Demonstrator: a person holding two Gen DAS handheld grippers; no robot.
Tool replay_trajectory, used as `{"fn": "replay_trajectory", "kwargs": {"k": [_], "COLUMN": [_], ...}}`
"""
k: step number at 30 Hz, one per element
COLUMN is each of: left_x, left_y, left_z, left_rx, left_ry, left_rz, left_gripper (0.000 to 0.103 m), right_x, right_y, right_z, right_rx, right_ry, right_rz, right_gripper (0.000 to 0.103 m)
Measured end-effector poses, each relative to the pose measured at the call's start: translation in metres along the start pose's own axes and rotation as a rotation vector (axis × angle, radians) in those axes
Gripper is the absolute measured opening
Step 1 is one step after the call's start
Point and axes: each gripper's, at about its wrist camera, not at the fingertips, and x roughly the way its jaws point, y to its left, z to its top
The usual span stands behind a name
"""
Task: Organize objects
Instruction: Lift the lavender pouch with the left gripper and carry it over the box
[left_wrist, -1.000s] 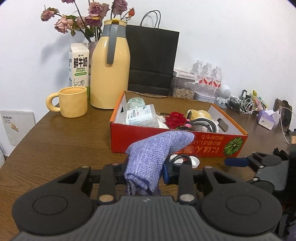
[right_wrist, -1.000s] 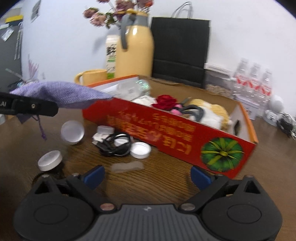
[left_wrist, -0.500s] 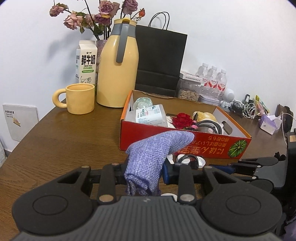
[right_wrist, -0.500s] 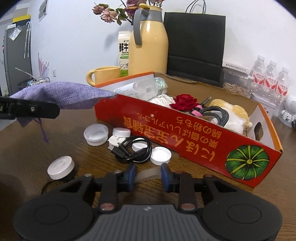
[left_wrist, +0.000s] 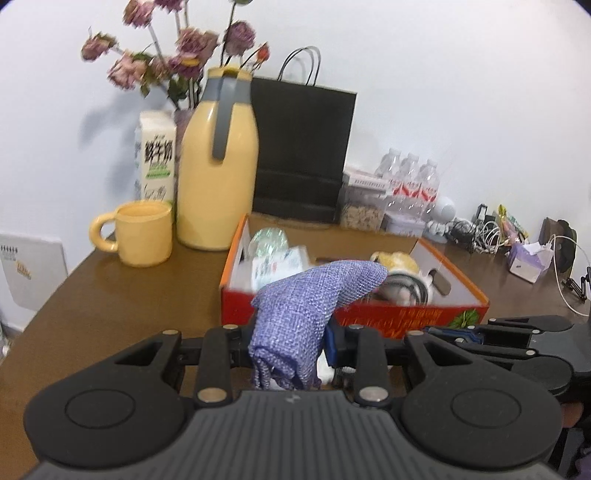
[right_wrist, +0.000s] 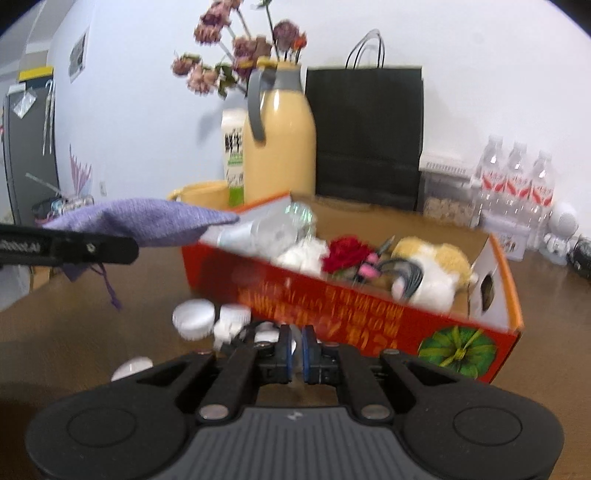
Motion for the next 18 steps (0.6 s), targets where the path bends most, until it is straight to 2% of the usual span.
{"fn": "replay_trajectory", "kwargs": {"k": [10,18], "left_x": [0.041,0.095], "left_y": [-0.030,-0.044], "left_z": [0.046,0.063], "left_rx": [0.058,0.088], "left_ry": [-0.071,-0.061], "left_rz": [0.000,0.016], "left_gripper": [0.031,0.031], "right_x": [0.001,0.040], "right_y": [-0.017,-0.033], "right_z": [0.059,0.082], "right_rx": [-0.007,0.001], "right_ry": [-0.144,-0.148], "right_rz": [-0.041,-0.054], "right_gripper": [0.005,0.005]}}
